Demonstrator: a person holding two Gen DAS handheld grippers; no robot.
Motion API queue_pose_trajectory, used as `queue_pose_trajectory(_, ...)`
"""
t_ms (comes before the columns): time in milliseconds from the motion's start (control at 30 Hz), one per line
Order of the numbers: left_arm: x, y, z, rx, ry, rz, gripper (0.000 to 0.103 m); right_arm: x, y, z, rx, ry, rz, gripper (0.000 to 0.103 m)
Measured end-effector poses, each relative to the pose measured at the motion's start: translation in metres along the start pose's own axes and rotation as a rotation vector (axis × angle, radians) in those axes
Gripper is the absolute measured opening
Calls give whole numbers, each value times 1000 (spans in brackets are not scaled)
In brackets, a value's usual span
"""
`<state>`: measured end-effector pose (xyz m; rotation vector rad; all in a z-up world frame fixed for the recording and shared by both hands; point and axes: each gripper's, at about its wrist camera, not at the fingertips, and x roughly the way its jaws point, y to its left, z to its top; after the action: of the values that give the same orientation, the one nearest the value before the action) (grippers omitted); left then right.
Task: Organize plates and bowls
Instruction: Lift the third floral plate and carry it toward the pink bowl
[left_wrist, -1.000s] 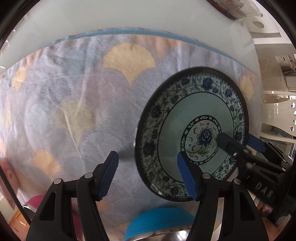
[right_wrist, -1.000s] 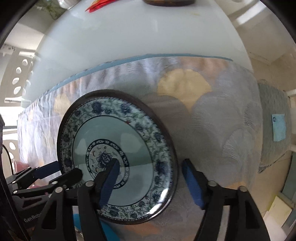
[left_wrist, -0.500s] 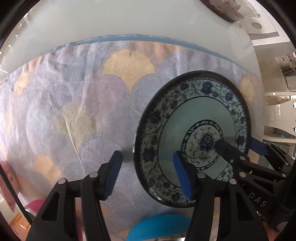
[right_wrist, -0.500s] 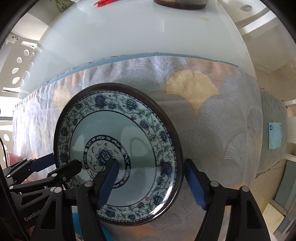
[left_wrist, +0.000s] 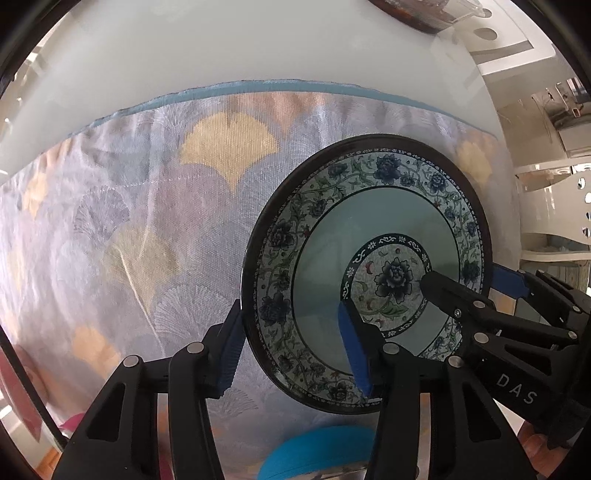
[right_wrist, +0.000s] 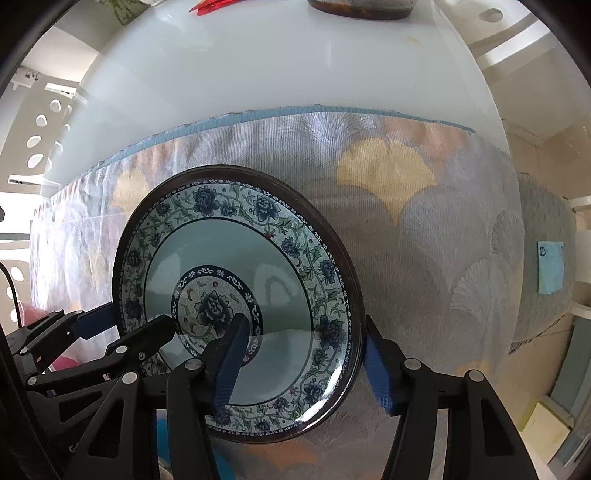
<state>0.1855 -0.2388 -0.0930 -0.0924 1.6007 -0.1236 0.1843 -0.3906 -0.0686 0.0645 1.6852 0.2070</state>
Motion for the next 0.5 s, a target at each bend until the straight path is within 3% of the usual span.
queue_pose_trajectory(267,-17,3,1,-8,-21,-13,47,-12,1,4,-5,-21,2,59)
queue_pose_trajectory(500,-38,28,-2,-32,-42,-24,47,-25,13,7,-26,-40,11,59)
